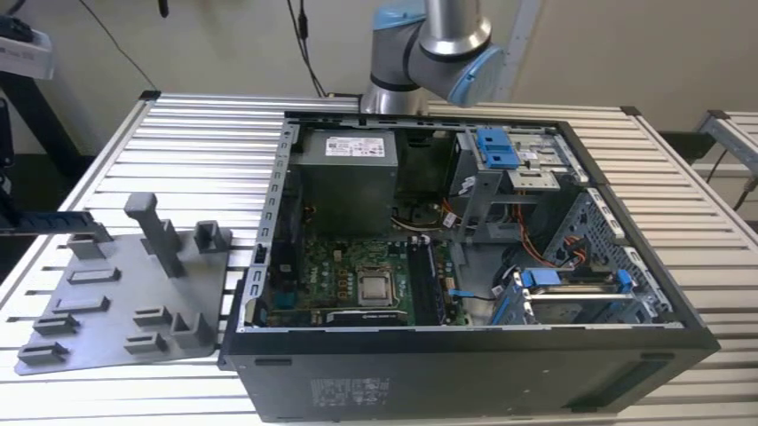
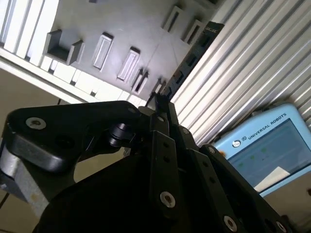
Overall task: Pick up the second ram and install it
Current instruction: 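Pick up the second ram and move it above second insertion slot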
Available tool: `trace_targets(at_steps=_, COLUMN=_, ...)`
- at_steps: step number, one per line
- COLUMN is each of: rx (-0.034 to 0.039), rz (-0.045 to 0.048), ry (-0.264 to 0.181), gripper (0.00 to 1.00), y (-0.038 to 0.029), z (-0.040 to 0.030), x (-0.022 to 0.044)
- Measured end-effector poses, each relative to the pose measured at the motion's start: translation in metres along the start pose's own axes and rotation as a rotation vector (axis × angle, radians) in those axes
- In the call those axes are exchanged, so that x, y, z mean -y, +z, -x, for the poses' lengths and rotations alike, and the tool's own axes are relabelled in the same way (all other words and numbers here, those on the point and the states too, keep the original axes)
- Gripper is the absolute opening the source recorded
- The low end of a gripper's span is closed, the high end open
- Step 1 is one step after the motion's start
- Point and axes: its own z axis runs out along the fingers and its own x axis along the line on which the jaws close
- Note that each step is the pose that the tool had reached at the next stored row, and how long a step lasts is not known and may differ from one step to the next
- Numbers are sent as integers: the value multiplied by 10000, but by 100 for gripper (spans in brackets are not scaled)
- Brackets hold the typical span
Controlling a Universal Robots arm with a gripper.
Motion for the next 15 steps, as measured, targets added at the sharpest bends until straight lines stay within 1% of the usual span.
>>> trace_targets(at_steps=12, rx=1, rz=-1, ry=0, gripper=14, y=-185, z=-2, x=0)
trace_targets(at_steps=15, rx=2, rz=-3, ry=0, gripper=14, y=-199, z=-3, x=0)
